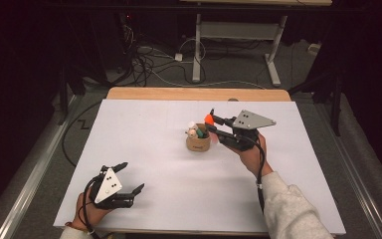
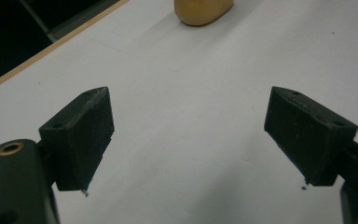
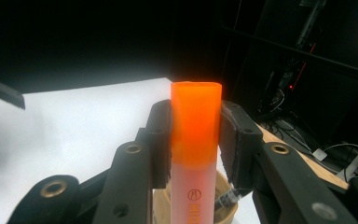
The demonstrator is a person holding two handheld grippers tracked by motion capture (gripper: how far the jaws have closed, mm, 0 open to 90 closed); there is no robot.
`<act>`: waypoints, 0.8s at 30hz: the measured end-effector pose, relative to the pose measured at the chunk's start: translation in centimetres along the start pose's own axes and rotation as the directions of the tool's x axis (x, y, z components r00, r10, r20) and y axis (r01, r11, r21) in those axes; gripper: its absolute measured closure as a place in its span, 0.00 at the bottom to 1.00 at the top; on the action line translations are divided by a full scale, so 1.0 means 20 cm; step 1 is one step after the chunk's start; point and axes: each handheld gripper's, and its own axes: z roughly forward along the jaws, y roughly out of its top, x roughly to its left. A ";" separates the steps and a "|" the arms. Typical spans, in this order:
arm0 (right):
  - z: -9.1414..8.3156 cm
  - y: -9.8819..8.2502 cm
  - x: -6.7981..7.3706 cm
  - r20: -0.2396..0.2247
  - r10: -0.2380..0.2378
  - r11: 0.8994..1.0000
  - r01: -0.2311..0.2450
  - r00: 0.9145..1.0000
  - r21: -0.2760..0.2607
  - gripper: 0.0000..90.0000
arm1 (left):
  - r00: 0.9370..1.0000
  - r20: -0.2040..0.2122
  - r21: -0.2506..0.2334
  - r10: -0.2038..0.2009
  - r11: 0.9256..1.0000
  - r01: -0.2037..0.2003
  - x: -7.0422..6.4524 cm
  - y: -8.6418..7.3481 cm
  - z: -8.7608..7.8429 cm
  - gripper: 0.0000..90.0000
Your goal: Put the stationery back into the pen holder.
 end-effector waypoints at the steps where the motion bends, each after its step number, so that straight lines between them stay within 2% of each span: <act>1: 0.01 0.00 0.00 0.001 0.005 1.000 -0.005 1.000 -0.002 0.75 | 1.000 0.001 0.000 0.000 1.000 0.000 0.00 0.00 0.00 0.17; 13: 0.06 0.05 -0.03 0.017 0.025 0.999 -0.024 1.000 -0.046 0.75 | 1.000 0.002 -0.001 0.003 1.000 -0.003 0.00 0.00 0.00 0.17; 16: 0.08 0.06 -0.04 0.012 0.044 0.997 -0.043 0.999 -0.062 0.75 | 1.000 0.003 -0.004 0.002 1.000 -0.002 0.00 0.00 0.00 0.17; 24: 0.15 0.04 -0.03 0.027 0.040 0.998 -0.039 0.999 -0.049 0.75 | 1.000 0.007 -0.004 0.000 1.000 0.000 0.00 0.00 0.00 0.17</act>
